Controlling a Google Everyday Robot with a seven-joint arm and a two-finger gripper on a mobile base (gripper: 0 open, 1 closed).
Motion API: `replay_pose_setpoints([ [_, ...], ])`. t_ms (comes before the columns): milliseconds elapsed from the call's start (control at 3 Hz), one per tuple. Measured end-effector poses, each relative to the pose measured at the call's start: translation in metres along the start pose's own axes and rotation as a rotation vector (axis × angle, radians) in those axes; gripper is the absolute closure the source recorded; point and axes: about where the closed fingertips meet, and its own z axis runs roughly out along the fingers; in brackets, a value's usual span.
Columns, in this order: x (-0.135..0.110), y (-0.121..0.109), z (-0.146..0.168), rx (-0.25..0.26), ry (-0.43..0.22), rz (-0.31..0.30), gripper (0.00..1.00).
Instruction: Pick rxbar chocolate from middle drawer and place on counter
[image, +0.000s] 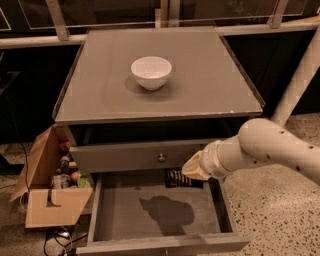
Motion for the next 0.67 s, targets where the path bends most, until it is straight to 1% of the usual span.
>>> replay_pose_setpoints([
  [333, -0.0099, -0.0088, -0.0276, 0.037, 0.013, -0.022, 1.00],
  [667, -0.0133, -0.0096, -0.0322, 0.045, 0.015, -0.028, 1.00],
])
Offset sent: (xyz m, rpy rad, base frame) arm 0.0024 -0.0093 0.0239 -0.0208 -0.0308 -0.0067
